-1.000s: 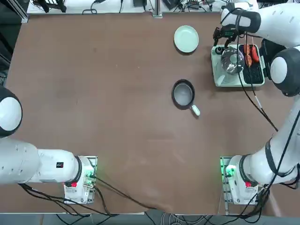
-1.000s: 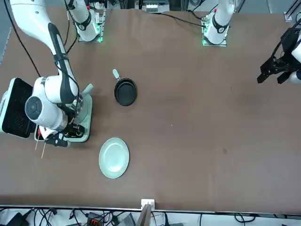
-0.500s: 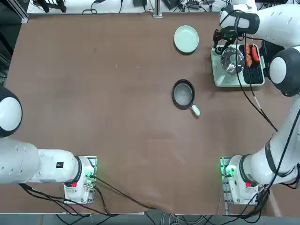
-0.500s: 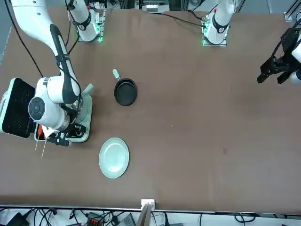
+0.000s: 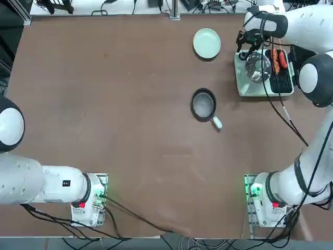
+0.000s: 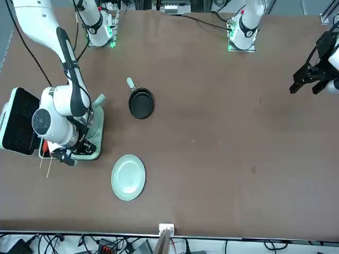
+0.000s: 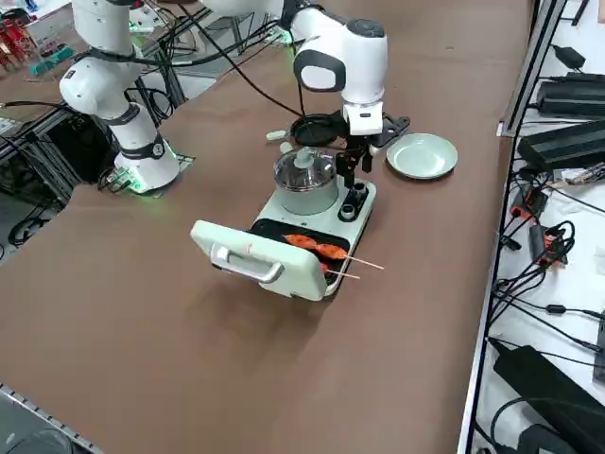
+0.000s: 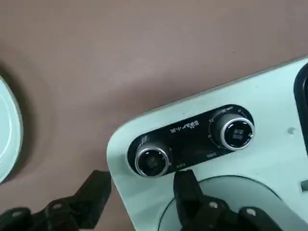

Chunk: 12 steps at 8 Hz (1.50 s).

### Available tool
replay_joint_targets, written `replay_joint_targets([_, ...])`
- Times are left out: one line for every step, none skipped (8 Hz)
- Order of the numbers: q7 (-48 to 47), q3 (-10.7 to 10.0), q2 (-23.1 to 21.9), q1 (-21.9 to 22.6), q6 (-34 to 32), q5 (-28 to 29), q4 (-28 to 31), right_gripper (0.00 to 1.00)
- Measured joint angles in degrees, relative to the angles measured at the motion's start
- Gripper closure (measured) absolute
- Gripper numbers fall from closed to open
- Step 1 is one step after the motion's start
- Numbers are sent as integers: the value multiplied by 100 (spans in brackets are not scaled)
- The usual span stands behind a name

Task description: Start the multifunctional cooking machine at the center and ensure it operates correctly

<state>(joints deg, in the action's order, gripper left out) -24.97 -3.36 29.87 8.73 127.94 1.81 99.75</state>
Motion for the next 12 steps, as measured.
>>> replay_joint_targets([-18, -12, 29, -5, 53, 0, 5, 19])
replay_joint_targets([-29, -24, 83, -17, 141, 0, 10, 20])
replay_joint_targets([-35, -40, 143, -31, 213, 0, 12, 20])
replay_joint_targets([-39, -49, 189, -42, 259, 0, 13, 22])
replay_joint_targets([-46, -50, 217, -45, 303, 0, 13, 23])
replay_joint_targets([-62, -50, 219, -45, 319, 0, 12, 24])
replay_joint_targets([-76, -50, 219, -45, 327, 0, 13, 26])
replay_joint_targets([-85, -50, 219, -45, 328, 0, 13, 26])
replay_joint_targets([-90, -50, 221, -45, 328, 0, 16, 30])
replay_joint_targets([-92, -50, 223, -44, 328, 0, 19, 33])
replay_joint_targets([-93, -49, 226, -44, 328, 0, 22, 35])
replay_joint_targets([-93, -49, 238, -44, 328, 0, 25, 38])
